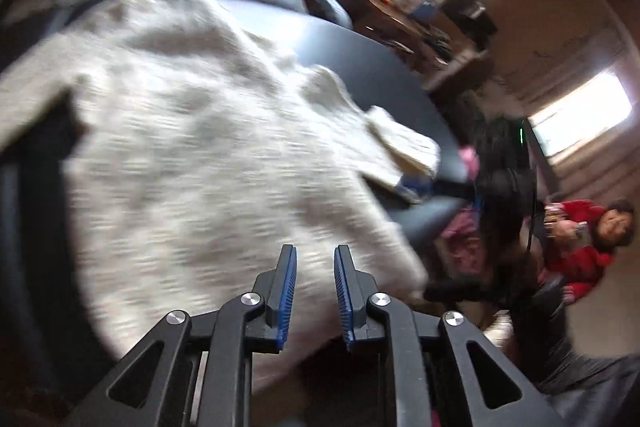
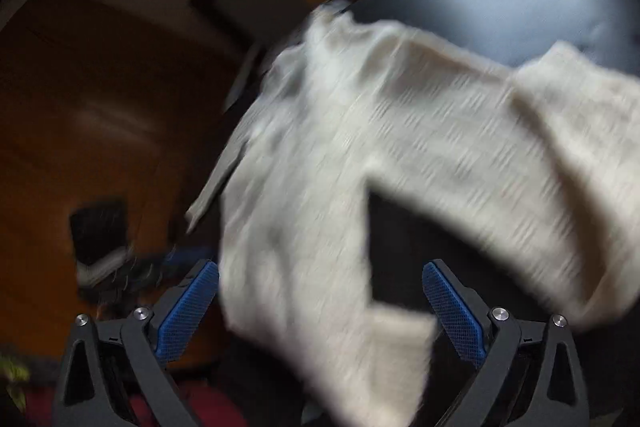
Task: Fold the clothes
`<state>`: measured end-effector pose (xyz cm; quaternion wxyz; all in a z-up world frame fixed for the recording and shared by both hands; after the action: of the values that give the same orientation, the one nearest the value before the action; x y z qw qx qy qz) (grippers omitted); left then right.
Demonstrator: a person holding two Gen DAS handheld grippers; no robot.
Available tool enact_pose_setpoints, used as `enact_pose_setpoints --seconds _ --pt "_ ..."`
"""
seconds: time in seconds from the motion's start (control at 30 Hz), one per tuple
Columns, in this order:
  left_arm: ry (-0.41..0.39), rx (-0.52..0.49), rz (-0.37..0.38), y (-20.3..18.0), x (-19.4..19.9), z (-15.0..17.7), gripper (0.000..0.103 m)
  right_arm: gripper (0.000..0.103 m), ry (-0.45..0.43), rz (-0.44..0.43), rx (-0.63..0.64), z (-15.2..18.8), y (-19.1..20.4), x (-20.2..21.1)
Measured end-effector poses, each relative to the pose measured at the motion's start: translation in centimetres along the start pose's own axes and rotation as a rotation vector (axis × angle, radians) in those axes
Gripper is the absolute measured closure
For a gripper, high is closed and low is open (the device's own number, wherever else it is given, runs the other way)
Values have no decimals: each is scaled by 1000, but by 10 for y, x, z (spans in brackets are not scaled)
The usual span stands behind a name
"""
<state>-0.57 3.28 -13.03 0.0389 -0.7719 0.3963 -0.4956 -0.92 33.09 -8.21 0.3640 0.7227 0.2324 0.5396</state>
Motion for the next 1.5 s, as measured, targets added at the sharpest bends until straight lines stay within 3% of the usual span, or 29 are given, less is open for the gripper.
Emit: enact_pose_setpoints --seconds 0.03,0.13,0.27,0.37,0.4,0.63,0.67,0.73,0.8,0.87,1.03,1.1,1.2,1.27,1.43,1.5 --pt "24 29 51 1 -7 2 82 0 18 31 29 16 4 -2" --pt "52 130 170 6 -26 -8 79 0 53 17 88 52 21 -15" --pt "93 117 176 -3 -46 -26 76 0 56 -14 219 78 56 -37" --pt "139 96 232 -19 -55 -33 65 0 56 -10 328 90 79 -55" --pt "164 82 222 -21 -60 -36 59 0 54 -5 358 94 75 -68" --pt "419 -105 116 -42 -97 -25 57 0 17 61 544 119 97 -90" --pt "454 -114 86 -40 -102 -20 57 0 17 65 554 121 99 -93" --pt "458 -132 54 -36 -117 -18 68 0 19 68 571 124 101 -98" --pt "416 -113 51 -29 -109 -14 82 0 25 72 582 127 103 -101" --pt "363 -77 55 -21 -97 -10 88 0 39 41 560 125 100 -91" --pt "165 103 129 15 -54 11 90 0 -18 -90 337 85 68 -32" --pt "48 171 197 27 -37 19 91 0 -114 -27 249 56 48 -8" --pt "-74 249 259 41 -18 28 91 0 -204 156 155 11 21 0" --pt "-134 283 299 46 -11 33 91 0 -193 202 102 -12 12 -6" --pt "-220 324 323 54 3 42 91 0 -183 469 24 -55 -30 -20" --pt "-261 362 338 69 17 48 91 0 -207 519 38 -58 -27 -7"
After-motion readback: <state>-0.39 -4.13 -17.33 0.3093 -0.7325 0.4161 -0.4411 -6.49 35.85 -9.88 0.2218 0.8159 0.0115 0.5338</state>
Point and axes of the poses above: each gripper's, at about its wrist camera, not at the fingertips, and x roughly against the way its jaws point, y to its left, z to its underside, the point moved 3 cm from there along -x, roughly the way its jaws point, and after that the axes turned 15 degrees about -x, right-handed, at the moved point
